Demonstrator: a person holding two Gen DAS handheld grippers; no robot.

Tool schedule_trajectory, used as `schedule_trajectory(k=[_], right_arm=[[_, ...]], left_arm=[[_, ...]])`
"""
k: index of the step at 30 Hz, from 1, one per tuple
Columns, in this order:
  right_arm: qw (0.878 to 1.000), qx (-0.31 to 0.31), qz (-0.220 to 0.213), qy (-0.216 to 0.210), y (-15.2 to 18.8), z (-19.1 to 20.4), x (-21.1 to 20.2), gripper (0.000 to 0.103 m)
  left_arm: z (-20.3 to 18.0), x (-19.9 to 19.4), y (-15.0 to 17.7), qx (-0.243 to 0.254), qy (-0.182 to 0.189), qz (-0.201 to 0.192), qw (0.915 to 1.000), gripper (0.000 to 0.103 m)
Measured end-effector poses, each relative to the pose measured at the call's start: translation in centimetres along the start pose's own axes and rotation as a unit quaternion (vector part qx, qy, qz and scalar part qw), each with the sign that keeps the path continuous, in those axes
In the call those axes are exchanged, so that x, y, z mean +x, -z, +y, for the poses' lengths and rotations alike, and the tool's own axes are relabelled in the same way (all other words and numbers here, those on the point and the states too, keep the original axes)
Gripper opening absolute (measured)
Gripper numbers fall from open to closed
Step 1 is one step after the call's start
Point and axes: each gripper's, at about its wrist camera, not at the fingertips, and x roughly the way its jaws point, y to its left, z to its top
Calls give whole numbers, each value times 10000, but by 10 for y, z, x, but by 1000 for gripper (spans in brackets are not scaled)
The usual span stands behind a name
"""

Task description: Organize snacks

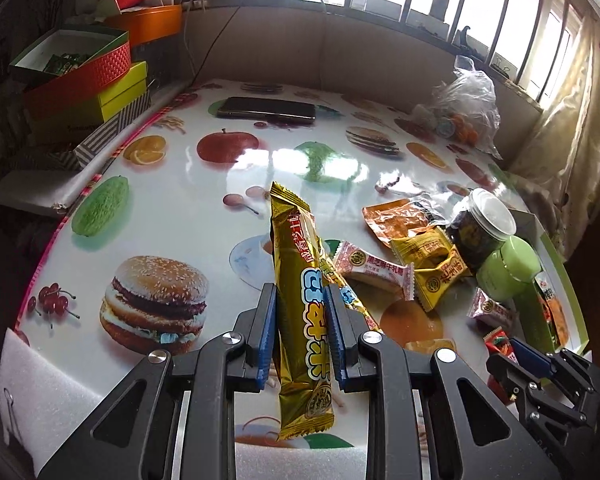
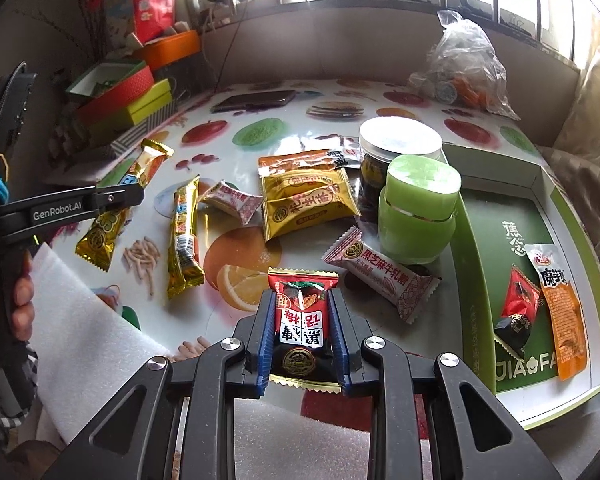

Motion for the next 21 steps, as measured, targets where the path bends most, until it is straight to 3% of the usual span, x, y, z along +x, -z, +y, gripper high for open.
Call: schedule_trajectory(k=[21], right_arm=[[9986,256,-434,163,-12,-10,-39,24]], left_arm=[[-42,-41,-12,439,585,-373,9966,25]])
